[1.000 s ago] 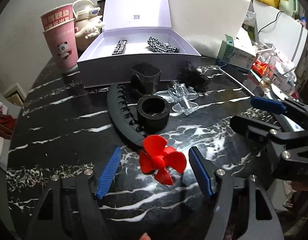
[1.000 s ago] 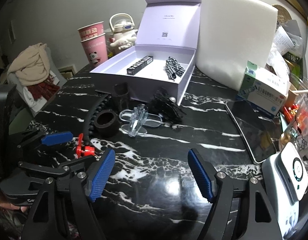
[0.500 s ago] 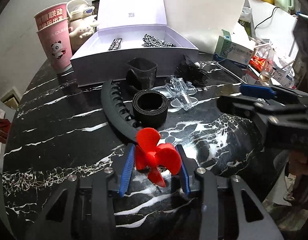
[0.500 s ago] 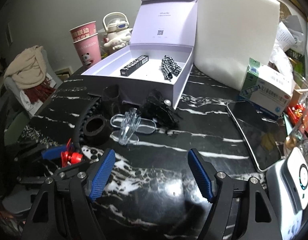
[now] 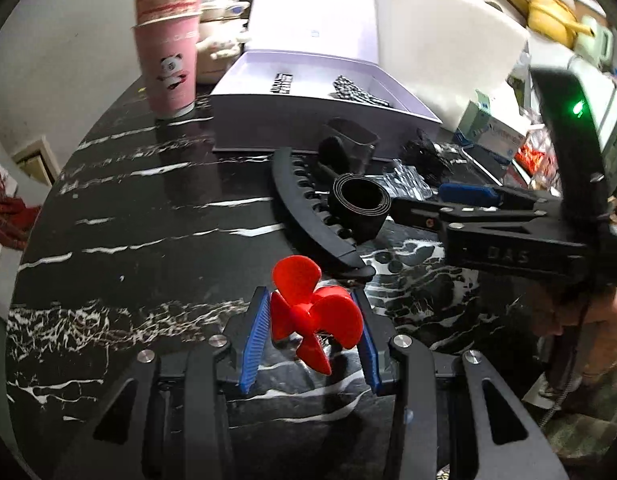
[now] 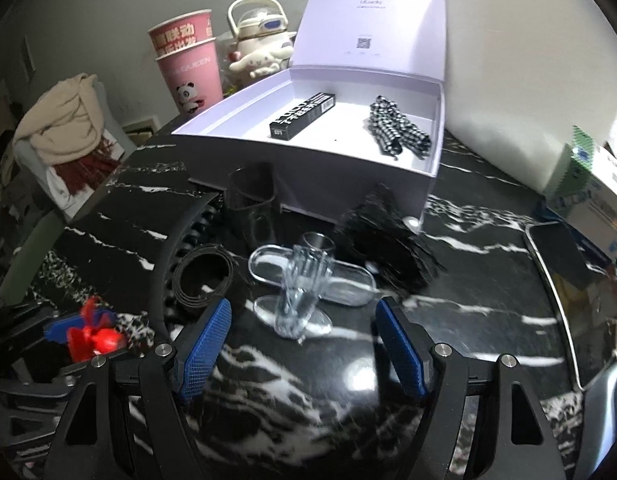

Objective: Organize rigid objects

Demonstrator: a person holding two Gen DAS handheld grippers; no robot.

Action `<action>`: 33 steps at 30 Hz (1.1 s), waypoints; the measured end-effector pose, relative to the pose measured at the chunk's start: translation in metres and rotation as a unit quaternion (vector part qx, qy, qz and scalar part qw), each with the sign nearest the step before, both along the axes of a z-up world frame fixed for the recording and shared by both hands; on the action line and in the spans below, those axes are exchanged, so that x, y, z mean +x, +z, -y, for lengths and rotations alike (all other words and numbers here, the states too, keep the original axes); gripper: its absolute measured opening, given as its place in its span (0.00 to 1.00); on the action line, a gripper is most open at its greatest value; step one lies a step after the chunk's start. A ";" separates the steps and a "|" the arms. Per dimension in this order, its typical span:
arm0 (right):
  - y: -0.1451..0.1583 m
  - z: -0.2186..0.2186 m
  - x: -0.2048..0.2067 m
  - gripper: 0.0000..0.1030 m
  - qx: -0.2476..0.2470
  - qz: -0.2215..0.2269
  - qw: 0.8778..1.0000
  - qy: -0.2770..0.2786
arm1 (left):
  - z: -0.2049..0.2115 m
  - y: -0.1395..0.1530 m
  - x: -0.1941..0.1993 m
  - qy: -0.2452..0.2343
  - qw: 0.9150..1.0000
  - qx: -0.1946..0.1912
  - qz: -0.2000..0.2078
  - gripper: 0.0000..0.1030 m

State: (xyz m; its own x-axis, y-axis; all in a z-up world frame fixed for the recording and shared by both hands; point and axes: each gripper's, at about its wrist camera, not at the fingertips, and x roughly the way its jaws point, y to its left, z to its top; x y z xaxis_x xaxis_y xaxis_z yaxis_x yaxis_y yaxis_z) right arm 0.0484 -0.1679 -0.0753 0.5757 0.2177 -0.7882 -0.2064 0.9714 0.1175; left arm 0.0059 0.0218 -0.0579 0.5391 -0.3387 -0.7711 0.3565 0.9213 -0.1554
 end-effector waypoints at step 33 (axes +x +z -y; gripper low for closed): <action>0.001 0.022 -0.068 0.94 -0.033 -0.019 0.999 0.024 | -0.005 -0.004 0.000 0.016 1.000 0.020 0.003 0.39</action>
